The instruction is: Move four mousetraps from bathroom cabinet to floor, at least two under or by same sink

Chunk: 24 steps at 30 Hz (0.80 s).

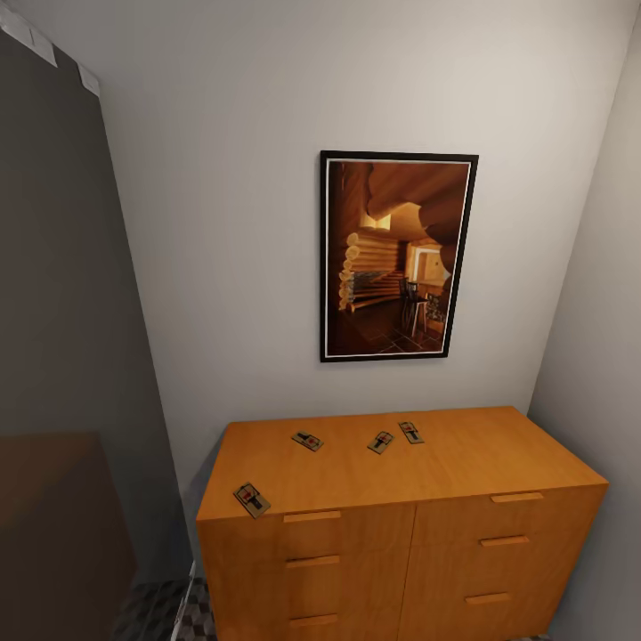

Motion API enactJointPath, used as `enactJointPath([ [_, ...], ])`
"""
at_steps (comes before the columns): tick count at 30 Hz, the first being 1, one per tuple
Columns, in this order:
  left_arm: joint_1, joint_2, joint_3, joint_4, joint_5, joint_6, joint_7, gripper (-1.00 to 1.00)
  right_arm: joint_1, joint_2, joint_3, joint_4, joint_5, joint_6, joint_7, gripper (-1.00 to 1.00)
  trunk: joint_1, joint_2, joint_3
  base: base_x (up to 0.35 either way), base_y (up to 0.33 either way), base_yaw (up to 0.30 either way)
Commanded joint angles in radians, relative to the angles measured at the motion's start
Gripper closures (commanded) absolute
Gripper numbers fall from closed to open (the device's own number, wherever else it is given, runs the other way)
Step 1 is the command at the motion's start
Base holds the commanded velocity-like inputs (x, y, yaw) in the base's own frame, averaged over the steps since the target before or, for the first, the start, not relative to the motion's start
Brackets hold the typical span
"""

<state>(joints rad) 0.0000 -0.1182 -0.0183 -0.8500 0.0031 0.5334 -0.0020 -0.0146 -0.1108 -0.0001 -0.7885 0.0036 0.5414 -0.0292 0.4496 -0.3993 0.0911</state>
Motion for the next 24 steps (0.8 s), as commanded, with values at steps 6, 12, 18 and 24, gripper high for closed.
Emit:
enactJointPath([
  [6, 0.000, -0.011, -0.069, -0.181, -0.003, 0.120, -0.001, -1.00, 0.000, -0.009, -0.009, -0.201, -0.003, 0.131, -0.002, -1.00, 0.000, -0.001, -0.001, 0.000, 0.000, 0.000],
  [12, 0.000, -0.019, -0.140, -0.333, -0.003, 0.205, -0.001, -1.00, 0.000, -0.015, -0.033, -0.301, 0.000, 0.191, -0.003, -1.00, 0.000, -0.001, -0.001, 0.000, 0.000, 0.000],
  [18, 0.000, -0.037, -0.187, -0.502, -0.003, 0.303, -0.001, -1.00, -0.003, -0.023, -0.050, -0.408, 0.005, 0.221, -0.009, -1.00, 0.000, -0.001, -0.001, 0.000, 0.000, 0.000],
  [24, -0.028, -0.047, -0.199, -0.571, 0.001, 0.384, -0.002, -1.00, -0.021, -0.031, -0.056, -0.498, 0.007, 0.249, -0.015, -1.00, 0.000, -0.001, -0.001, 0.000, 0.000, 0.000],
])
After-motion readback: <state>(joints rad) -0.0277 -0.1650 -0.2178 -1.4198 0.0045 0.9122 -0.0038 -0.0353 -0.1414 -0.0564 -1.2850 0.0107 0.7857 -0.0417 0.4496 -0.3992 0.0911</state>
